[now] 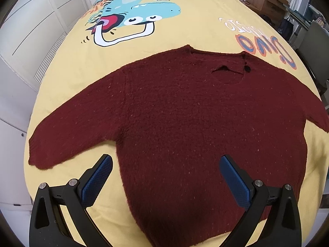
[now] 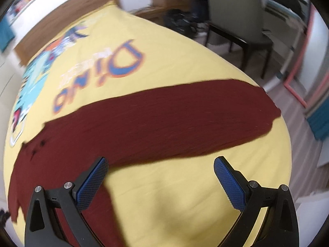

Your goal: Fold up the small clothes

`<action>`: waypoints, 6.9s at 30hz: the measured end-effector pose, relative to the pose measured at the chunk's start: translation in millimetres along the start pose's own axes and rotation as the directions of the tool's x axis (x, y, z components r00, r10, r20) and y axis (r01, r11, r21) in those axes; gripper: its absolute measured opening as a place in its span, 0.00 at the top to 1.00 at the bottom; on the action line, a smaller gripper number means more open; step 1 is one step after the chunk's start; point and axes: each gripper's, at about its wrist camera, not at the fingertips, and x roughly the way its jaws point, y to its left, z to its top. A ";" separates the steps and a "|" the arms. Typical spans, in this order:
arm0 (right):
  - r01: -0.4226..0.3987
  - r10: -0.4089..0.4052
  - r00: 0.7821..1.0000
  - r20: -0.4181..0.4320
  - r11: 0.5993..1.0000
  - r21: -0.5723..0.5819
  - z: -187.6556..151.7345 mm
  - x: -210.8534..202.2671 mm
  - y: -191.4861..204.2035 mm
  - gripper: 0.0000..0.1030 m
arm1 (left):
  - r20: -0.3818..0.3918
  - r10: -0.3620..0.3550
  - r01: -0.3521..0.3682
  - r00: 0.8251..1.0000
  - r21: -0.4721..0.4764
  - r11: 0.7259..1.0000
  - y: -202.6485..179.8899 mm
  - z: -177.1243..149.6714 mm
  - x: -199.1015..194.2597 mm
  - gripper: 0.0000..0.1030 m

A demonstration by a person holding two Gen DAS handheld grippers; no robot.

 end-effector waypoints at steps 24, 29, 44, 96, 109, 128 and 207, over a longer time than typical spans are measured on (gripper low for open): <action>0.115 -0.066 0.986 -0.156 0.938 0.326 51.7 101.8 -122.2 0.31 | -0.158 0.043 -0.048 0.987 -0.025 0.999 27.9 -14.6 61.3 0.01; 0.065 -0.033 0.992 -0.124 0.962 0.265 64.9 91.0 -110.9 0.87 | -0.155 0.037 -0.042 0.987 -0.028 0.999 30.4 -15.4 61.5 0.01; -0.160 0.170 0.976 0.137 0.984 -0.080 96.0 -42.2 36.7 0.88 | -0.098 0.021 -0.025 0.995 -0.036 0.999 38.8 -3.0 55.8 0.01; -0.306 0.149 0.926 -0.347 0.834 -0.459 -89.5 35.1 268.1 0.21 | -0.085 -0.037 0.033 0.996 -0.046 0.998 45.5 9.8 62.4 0.01; -0.156 0.049 0.961 -0.271 0.908 -0.388 -82.4 27.0 187.2 0.21 | -0.010 -0.149 0.144 0.989 0.312 0.939 -94.9 57.8 36.1 0.01; -0.132 0.048 0.957 -0.285 0.949 -0.286 -73.7 40.4 121.8 0.21 | -0.075 -0.005 0.054 0.997 0.660 0.749 -255.9 71.0 118.5 0.10; -0.098 -0.002 0.954 -0.301 0.944 -0.316 -75.5 55.9 159.0 0.19 | -0.163 -0.151 0.161 0.975 0.050 0.986 -0.6 134.0 172.4 0.69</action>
